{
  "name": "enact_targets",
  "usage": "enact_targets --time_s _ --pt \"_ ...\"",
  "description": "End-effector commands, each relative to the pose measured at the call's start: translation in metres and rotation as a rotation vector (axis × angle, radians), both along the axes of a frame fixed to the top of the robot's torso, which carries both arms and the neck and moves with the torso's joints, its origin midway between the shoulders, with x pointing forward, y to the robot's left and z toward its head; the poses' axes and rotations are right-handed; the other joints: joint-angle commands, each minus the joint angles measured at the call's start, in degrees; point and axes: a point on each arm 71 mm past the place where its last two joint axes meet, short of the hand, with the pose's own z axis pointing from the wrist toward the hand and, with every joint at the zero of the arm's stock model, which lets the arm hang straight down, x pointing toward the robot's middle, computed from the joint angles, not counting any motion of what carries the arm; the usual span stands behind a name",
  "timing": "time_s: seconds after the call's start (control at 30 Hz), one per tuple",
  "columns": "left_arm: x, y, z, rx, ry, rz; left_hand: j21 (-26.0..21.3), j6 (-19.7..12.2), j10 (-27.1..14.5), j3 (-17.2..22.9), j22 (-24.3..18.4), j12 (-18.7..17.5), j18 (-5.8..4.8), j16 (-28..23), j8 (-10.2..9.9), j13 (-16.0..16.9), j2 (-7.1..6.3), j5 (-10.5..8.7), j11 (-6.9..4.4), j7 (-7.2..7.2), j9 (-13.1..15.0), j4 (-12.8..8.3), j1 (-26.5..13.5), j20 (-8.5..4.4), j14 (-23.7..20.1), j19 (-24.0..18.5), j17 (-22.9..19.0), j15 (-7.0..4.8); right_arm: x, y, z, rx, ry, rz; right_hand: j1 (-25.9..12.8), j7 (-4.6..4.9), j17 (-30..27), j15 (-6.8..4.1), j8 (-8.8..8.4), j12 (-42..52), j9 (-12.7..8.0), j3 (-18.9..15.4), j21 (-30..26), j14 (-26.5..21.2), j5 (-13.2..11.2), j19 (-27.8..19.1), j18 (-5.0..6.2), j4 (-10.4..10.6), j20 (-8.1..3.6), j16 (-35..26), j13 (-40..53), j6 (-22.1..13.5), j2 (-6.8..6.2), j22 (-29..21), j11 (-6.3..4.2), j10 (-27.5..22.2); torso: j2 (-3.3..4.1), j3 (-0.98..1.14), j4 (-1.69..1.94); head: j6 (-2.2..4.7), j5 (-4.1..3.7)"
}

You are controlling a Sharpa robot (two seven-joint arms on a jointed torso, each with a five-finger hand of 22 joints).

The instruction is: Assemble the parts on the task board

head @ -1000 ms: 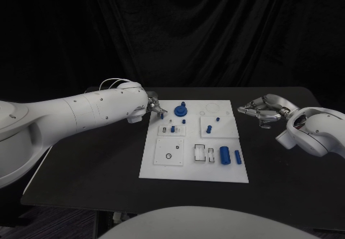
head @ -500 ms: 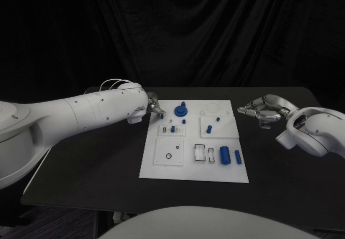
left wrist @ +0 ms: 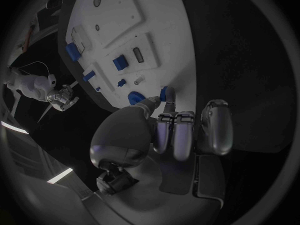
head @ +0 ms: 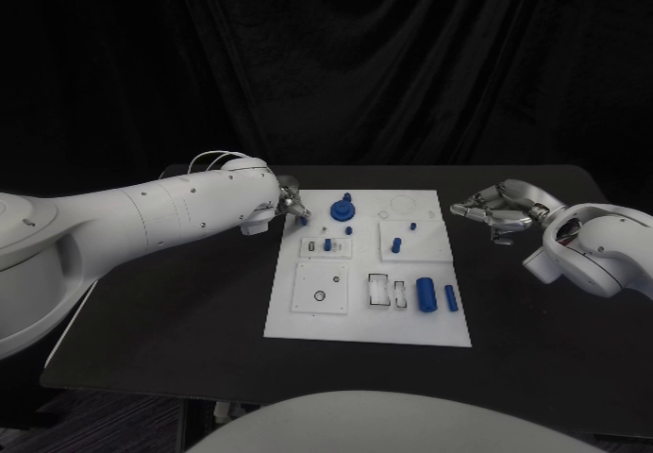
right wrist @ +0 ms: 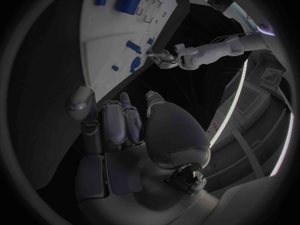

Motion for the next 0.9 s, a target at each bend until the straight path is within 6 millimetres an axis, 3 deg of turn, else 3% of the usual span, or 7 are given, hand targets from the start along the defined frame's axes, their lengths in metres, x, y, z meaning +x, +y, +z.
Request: enact_targets --time_s 0.03,0.33,0.57,0.9 --pt "-0.002 -0.002 -0.002 -0.015 0.005 -0.024 -0.36 0.17 5.96 1.31 0.91 0.2 1.05 0.15 -0.38 15.08 -0.83 0.56 0.42 0.14 0.2 -0.58 -0.35 0.0 6.16 -0.33 15.09 0.39 -0.001 -0.001 -0.002 -0.012 0.019 -0.002 0.31 0.07 0.02 0.42 0.05 -0.2 -0.05 -0.33 -0.17 -0.13 0.37 -0.37 0.63 -0.15 -0.01 -0.25 1.11 0.44 0.19 1.57 0.09 -0.49 0.04 -0.03 -0.07 0.01 0.11" --pt "-0.002 0.001 -0.003 -0.017 0.01 -0.027 -0.55 0.11 5.96 3.17 0.88 0.2 1.09 0.15 -0.51 15.08 -1.47 0.53 0.45 0.19 0.37 -1.66 -0.87 0.02 6.16 -0.45 15.09 0.42 -0.001 -0.001 -0.003 -0.013 0.024 -0.002 0.36 0.07 -0.05 0.43 0.03 -0.24 -0.07 -0.34 -0.35 -0.16 0.41 -0.43 0.66 -0.16 0.0 -0.34 1.05 0.42 0.23 1.5 0.09 -0.54 0.01 0.02 0.03 0.01 0.15" --pt "-0.004 0.004 -0.004 -0.067 0.024 0.004 -0.75 0.52 5.96 8.63 1.12 0.2 1.1 0.15 -0.46 15.08 -2.84 3.46 0.49 0.31 0.94 -4.97 -1.54 0.04 6.16 -0.47 15.09 0.45 -0.001 -0.001 -0.003 -0.016 0.027 -0.003 0.42 0.08 -0.13 0.43 0.02 -0.3 -0.08 -0.36 -0.49 -0.21 0.45 -0.48 0.68 -0.18 0.0 -0.44 0.98 0.4 0.28 1.44 0.1 -0.61 0.02 -0.01 0.03 0.01 0.18" --pt "-0.008 0.009 -0.001 -0.116 -0.016 0.01 -0.16 2.29 5.96 12.27 2.11 0.2 0.89 0.15 -0.21 15.08 -3.94 4.58 0.3 0.13 0.53 -7.19 -2.41 -0.07 6.16 0.18 15.09 0.28 -0.001 -0.002 -0.003 -0.021 0.032 -0.003 0.46 0.08 -0.21 0.44 0.01 -0.34 -0.1 -0.38 -0.66 -0.24 0.48 -0.53 0.71 -0.18 0.0 -0.53 0.91 0.39 0.3 1.38 0.11 -0.67 0.0 -0.01 0.05 0.01 0.27"
